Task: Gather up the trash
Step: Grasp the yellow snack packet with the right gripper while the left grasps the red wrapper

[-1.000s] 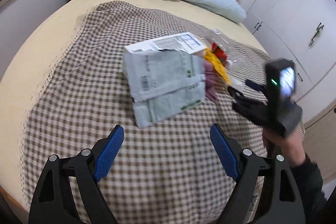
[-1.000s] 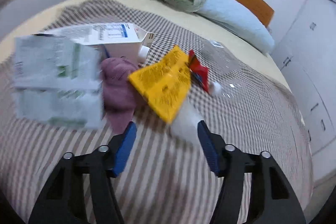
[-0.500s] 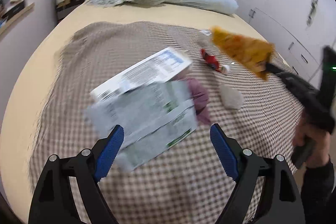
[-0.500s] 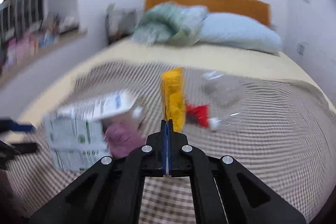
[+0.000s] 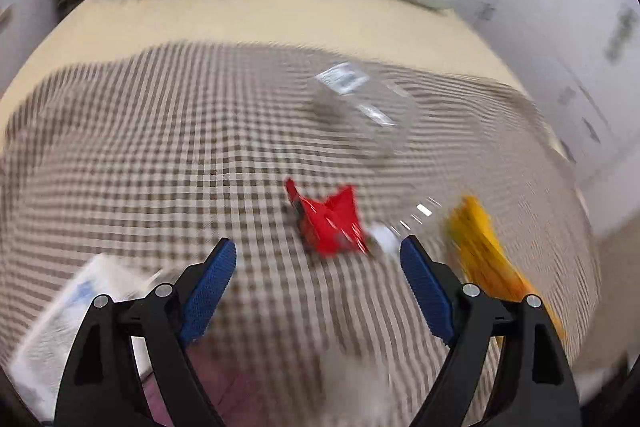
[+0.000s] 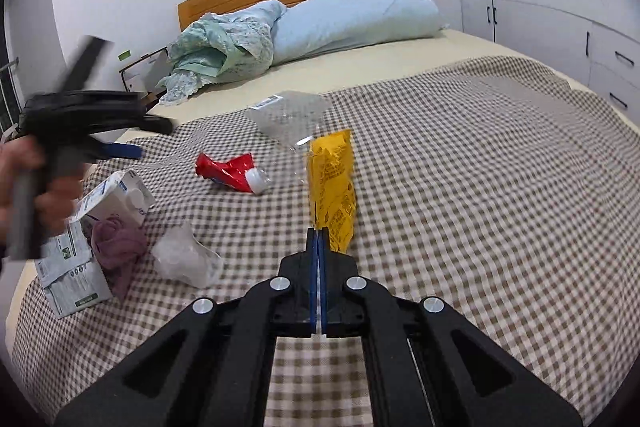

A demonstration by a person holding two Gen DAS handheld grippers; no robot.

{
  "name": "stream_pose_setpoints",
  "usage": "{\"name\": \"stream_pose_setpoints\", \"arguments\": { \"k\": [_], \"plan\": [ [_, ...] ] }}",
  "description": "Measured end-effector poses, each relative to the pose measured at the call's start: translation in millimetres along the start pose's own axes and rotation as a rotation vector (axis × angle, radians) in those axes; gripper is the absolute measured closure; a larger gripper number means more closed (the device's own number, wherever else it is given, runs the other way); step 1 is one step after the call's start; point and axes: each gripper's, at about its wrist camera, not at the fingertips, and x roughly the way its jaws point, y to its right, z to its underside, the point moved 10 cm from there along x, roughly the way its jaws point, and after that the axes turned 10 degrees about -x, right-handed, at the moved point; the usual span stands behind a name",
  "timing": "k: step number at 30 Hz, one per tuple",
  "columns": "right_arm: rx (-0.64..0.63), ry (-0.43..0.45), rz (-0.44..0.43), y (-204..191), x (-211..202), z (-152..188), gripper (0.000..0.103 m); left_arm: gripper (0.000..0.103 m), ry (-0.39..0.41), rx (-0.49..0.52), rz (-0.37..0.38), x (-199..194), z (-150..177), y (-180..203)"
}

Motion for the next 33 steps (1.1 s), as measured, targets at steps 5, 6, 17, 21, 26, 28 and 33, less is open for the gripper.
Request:
{"name": "stream_pose_setpoints", "arguments": {
  "k": [5, 6, 17, 21, 26, 28, 33],
  "plan": [
    [-0.022, -0.004, -0.010, 3, -13, 13, 0.102, 0.052, -0.057, -0.070, -0.089, 60, 4, -5],
    [-0.018, -0.006, -0.014, 4, -11, 15, 0.102, 0.084, -0.088, -0.104, -0.074, 65, 10, -6],
    [-0.006, 0.031, -0.053, -21, -67, -10, 0.102, 0.103, 0.091, -0.002, -0.066, -75, 18, -6],
    [-0.014, 0.061, -0.064, -36, -118, -23, 0.102, 0.103, 0.164, 0.038, -0.094, -154, 38, -20],
    [0.001, 0.092, -0.056, -40, -187, -21, 0.102, 0.103, 0.183, 0.079, -0.063, -234, 80, -22],
    [0.025, 0.105, -0.048, -35, -220, -11, 0.102, 0.103, 0.177, 0.103, -0.038, -259, 110, -18],
    [0.076, 0.117, 0.001, -18, -295, 33, 0.102, 0.103, 0.159, 0.183, 0.049, -291, 192, 7]
  ]
}}
